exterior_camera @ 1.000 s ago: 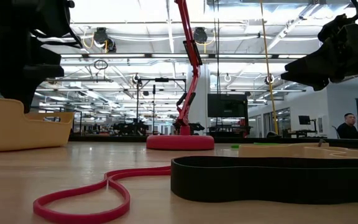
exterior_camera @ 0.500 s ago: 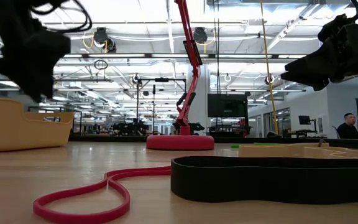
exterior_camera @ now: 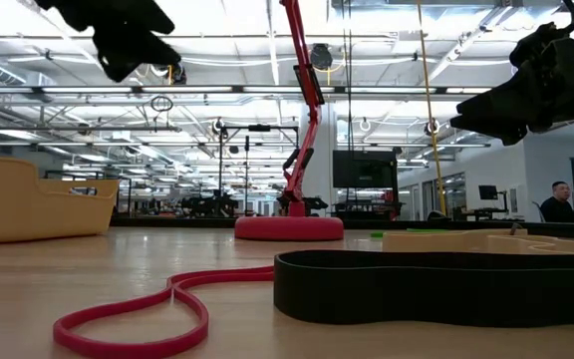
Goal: Pick and place rubber bands into bin
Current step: Put the red rubber band into the yellow bin
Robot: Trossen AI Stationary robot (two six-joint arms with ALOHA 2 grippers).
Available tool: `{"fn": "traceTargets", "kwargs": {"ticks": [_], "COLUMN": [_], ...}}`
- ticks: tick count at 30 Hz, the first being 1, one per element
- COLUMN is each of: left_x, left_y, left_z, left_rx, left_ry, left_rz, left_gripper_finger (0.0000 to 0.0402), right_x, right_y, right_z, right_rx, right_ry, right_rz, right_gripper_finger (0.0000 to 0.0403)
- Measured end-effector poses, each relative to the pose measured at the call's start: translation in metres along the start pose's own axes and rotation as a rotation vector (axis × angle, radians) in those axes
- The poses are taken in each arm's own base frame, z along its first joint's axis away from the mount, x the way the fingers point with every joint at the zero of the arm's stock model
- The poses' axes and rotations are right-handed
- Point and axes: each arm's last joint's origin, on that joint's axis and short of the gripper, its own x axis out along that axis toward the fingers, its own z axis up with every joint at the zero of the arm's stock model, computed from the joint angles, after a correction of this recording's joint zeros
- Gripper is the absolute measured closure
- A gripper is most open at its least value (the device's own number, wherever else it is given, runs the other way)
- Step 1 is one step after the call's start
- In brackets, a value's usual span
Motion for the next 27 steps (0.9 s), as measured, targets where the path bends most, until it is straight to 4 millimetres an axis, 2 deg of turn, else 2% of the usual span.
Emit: {"fn": "traceTargets", "kwargs": {"ticks": [8,15,19,24,27], "left_x": [0.046,0.076,0.088,0.097,0.100], "left_y": [-0.026,-0.051,-0.067,-0.086,-0.090], "left_z": [-0.030,-0.049,-0.044,-0.032,-0.028], "left_rx": [0.049,0.091,0.155,0.332,0.316], "left_ry": [0.057,-0.031,-0.010,0.159,0.229], "left_rz": [-0.049,-0.160,-0.129,-0.066,-0.043], "left_gripper_finger": [0.0249,0.0283,0.0315,0.0369,0.0394], "right_x": [0.000,0.000,0.000,0.000,0.000], "right_y": [0.000,0.000,0.000,-0.001,-0.001], "right_z": [0.000,0.000,0.000,0.000,0.003], "right_rx": [0.000,0.000,0.000,0.000,0.023], "right_ry": [0.000,0.000,0.000,-0.008,-0.034], "right_rz": [0.000,0.000,-0.005,-0.049,-0.043], "right_gripper_finger": [0.0193,0.0193,0.0193,0.0193,0.0193]}}
